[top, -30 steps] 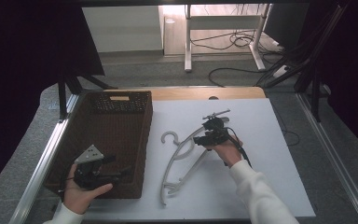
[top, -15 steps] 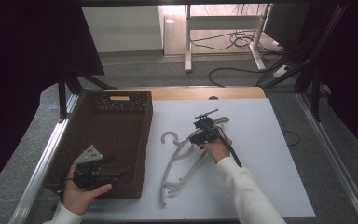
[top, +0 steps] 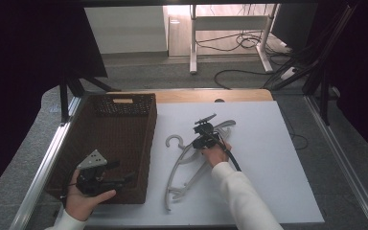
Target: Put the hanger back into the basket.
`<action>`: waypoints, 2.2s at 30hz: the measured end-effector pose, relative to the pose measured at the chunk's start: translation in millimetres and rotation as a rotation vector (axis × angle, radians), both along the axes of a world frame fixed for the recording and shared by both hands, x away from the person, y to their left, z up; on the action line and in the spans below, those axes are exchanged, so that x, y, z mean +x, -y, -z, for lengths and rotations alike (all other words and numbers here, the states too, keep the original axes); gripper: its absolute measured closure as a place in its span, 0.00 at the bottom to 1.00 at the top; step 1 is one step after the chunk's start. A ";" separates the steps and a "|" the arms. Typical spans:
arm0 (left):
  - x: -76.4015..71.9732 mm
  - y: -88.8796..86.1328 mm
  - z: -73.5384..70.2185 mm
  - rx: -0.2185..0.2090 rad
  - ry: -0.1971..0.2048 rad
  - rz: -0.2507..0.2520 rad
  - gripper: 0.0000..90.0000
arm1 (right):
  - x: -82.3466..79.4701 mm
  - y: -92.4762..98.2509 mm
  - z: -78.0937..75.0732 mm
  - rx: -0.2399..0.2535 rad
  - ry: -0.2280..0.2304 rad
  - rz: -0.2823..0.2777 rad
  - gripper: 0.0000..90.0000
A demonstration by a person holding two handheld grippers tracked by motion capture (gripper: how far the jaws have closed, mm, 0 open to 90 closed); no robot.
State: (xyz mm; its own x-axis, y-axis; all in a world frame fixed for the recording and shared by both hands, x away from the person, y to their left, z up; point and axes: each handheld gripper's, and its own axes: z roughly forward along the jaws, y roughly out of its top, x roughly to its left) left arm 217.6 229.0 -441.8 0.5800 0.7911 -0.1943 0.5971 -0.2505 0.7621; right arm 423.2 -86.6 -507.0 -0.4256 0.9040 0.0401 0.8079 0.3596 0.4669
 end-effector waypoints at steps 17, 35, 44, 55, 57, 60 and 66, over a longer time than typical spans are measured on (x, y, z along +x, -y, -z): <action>-1.3 -0.7 0.6 -0.001 0.004 0.006 0.27 | 2.5 -8.3 -3.3 -0.015 -0.023 0.095 0.86; -0.9 -1.7 1.5 0.000 0.005 -0.006 0.27 | 5.3 1.7 -4.7 0.052 -0.039 0.082 0.91; -1.3 -2.3 2.1 -0.002 0.006 -0.011 0.27 | 2.4 5.8 -13.3 0.090 0.021 0.001 0.91; -1.6 -3.6 2.7 -0.001 0.005 -0.016 0.27 | -0.6 25.1 -41.1 0.250 0.095 -0.073 0.93; -1.5 -3.6 2.9 0.000 0.004 -0.018 0.27 | -1.4 32.2 -49.0 0.309 0.103 -0.076 0.93; -1.4 -3.3 3.1 0.000 0.003 -0.021 0.27 | -2.5 37.5 -55.2 0.348 0.110 -0.080 0.94; -1.0 -0.9 3.4 0.002 -0.001 -0.021 0.27 | -5.4 55.1 -74.4 0.462 0.129 -0.077 0.94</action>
State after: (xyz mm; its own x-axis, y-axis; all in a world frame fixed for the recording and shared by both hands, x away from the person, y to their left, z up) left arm 216.6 229.9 -445.2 0.5629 0.8037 -0.1930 0.6027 -0.2394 0.7612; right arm 417.8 -141.7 -432.7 -0.5189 0.7697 0.3719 0.7118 0.1481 0.6866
